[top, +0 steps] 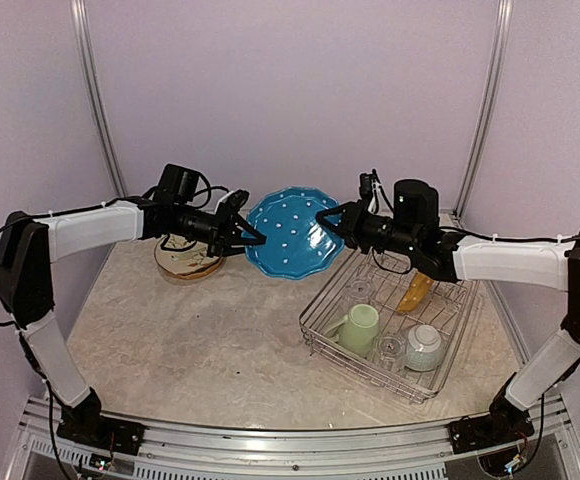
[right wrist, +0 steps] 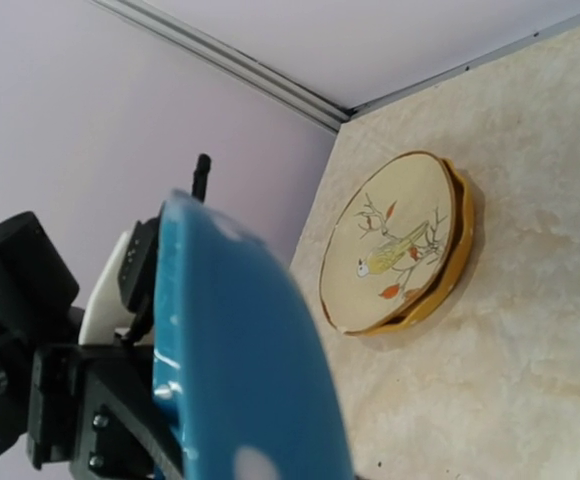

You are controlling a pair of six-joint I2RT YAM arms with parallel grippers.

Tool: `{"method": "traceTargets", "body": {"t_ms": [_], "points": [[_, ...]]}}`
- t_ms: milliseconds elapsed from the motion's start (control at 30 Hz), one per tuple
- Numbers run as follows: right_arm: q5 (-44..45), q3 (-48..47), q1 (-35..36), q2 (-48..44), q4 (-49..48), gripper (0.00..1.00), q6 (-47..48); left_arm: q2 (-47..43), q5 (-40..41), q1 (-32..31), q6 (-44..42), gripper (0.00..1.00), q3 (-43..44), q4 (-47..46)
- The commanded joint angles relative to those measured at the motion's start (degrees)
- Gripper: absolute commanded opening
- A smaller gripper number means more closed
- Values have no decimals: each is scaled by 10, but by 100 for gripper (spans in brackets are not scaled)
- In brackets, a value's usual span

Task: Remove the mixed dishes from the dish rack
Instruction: Pass from the right arm to the left, then hold the plate.

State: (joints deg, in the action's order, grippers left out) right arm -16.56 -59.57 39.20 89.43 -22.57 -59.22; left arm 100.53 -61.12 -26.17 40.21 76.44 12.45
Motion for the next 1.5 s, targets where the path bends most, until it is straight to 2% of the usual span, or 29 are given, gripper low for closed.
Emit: {"method": "traceTargets", "body": {"t_ms": [0,100,300,400,500,667,933,1100,1233,1467], "points": [[-10,-34,9,-7,-59,6,16,8,-9,12,27,0,10,-3],[12,-34,8,-18,-15,21,35,8,-6,19,27,0,11,-1],[87,-33,6,-62,102,76,80,-1,-9,47,36,0,6,-7],[114,-30,-1,-82,151,89,93,-7,-9,68,40,0,5,-10],[135,-23,-6,-105,182,91,103,-13,9,93,36,0,6,7],[175,-15,-9,-146,221,91,122,-9,97,158,20,0,32,112],[214,-3,-11,-189,258,91,134,22,99,295,63,0,33,140],[219,4,-12,-203,257,91,138,58,103,312,47,0,58,179],[224,8,-13,-211,259,91,144,81,142,313,24,0,81,197],[237,16,-14,-225,261,91,153,110,147,334,13,0,97,190]]}}
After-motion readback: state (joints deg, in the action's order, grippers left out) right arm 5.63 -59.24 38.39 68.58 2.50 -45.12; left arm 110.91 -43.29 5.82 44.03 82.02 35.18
